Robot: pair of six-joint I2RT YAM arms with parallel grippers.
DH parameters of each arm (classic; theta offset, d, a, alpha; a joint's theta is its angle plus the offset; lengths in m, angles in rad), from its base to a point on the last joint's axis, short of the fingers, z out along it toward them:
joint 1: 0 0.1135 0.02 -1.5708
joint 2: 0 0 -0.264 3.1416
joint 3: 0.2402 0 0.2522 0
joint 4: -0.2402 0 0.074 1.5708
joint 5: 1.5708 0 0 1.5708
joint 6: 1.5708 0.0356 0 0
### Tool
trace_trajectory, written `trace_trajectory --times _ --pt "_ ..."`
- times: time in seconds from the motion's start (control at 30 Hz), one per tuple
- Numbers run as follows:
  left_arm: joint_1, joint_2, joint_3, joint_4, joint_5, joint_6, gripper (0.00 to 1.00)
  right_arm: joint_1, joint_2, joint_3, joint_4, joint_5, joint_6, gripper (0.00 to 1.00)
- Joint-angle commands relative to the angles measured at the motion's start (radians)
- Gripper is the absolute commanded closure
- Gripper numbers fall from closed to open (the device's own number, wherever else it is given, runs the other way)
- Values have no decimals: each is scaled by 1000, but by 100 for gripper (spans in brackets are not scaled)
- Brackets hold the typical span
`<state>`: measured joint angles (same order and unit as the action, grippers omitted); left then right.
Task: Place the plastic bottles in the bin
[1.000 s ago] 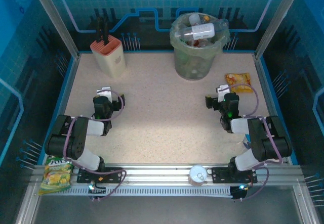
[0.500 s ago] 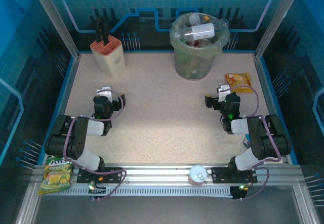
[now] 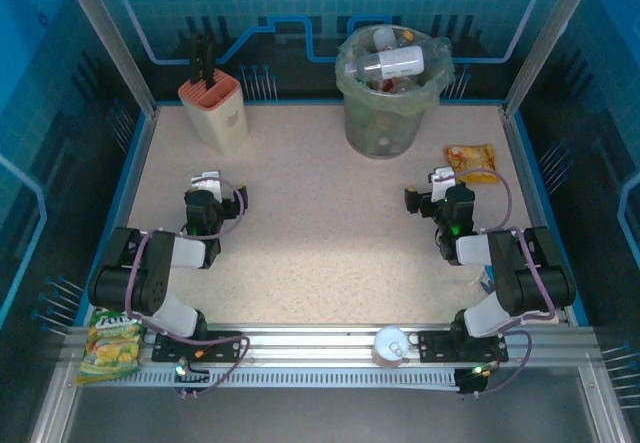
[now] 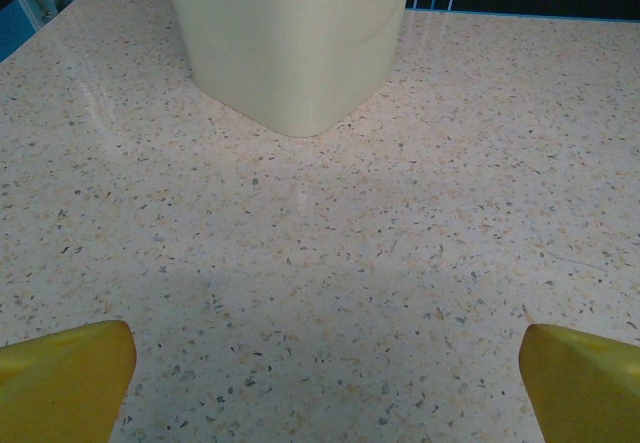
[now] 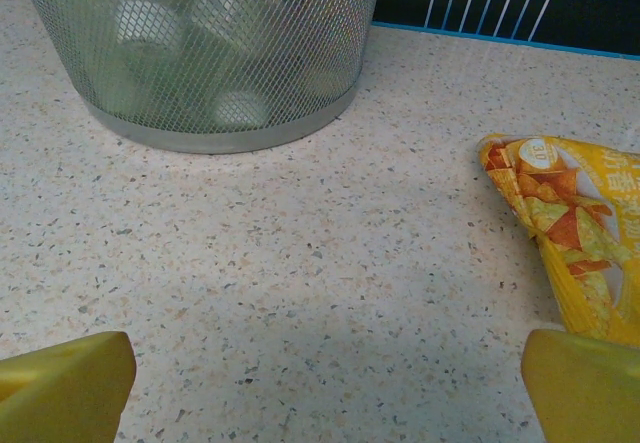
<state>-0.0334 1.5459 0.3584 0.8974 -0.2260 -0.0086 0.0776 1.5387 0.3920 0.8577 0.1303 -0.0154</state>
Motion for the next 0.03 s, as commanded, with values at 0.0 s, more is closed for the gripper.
trace_trajectory --times 0.0 --pt "9 2 17 35 22 -13 1 26 6 -22 96 58 -6 0"
